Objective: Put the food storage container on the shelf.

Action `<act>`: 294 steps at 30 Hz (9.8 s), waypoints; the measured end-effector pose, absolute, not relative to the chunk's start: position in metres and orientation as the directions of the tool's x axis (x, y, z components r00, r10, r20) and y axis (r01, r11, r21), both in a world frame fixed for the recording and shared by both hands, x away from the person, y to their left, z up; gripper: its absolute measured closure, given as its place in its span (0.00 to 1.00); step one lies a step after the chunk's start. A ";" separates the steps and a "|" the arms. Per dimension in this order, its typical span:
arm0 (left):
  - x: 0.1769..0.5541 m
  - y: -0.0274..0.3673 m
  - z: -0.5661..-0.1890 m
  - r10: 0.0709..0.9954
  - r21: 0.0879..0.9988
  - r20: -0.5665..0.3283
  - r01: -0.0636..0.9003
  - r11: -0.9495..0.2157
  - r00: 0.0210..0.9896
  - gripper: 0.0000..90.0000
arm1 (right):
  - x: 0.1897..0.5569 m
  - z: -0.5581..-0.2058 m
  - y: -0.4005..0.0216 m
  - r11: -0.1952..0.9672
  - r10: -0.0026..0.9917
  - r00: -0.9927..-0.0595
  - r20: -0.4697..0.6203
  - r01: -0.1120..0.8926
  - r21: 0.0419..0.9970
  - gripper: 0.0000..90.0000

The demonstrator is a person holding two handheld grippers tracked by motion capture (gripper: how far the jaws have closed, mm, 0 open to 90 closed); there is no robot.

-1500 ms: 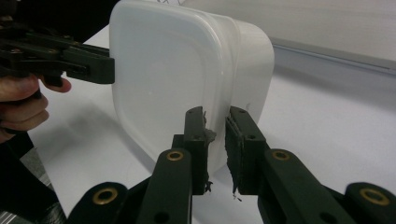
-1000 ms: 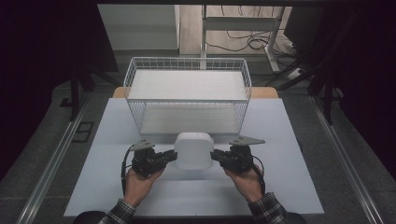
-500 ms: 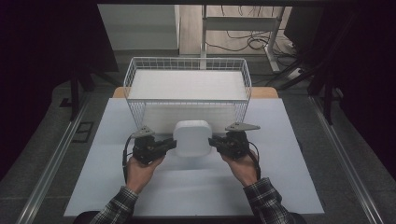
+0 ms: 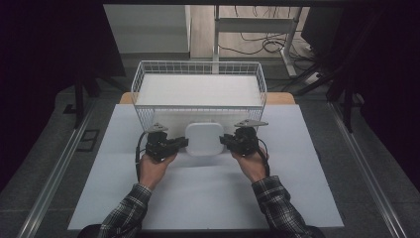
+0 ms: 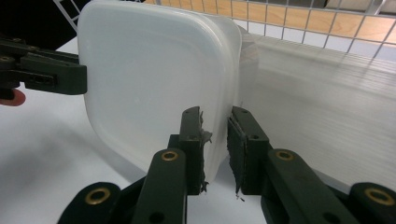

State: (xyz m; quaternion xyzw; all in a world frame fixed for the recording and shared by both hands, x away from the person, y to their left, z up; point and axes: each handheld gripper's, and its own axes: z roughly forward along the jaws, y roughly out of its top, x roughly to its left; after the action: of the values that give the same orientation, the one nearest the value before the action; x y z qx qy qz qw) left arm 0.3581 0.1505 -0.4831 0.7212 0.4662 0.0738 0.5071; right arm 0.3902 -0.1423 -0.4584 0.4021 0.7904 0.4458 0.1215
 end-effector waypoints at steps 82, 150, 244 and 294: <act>0.287 0.167 -0.502 0.777 0.890 -0.145 0.424 -0.169 0.613 0.03 | 0.364 -0.466 -0.131 0.369 0.614 -0.784 0.095 0.391 0.843 0.99; 0.246 0.179 -0.524 0.757 0.881 -0.144 0.431 -0.196 0.638 0.01 | 0.441 -0.510 -0.076 0.413 0.693 -0.720 0.033 0.434 0.800 0.99; 0.250 0.177 -0.527 0.749 0.840 -0.182 0.496 -0.218 0.637 0.03 | 0.347 -0.489 -0.139 0.447 0.625 -0.776 0.087 0.447 0.775 0.01; 0.227 0.205 -0.513 0.817 0.828 -0.108 0.507 -0.241 0.566 0.04 | 0.283 -0.479 -0.236 0.394 0.746 -0.666 0.012 0.456 0.798 0.00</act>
State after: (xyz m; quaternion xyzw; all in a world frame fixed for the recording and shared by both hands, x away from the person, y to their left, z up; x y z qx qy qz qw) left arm 0.2274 0.2051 -0.5126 0.7678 0.4309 0.1764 0.4400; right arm 0.2834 -0.2358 -0.4785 0.3683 0.8157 0.4094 0.1774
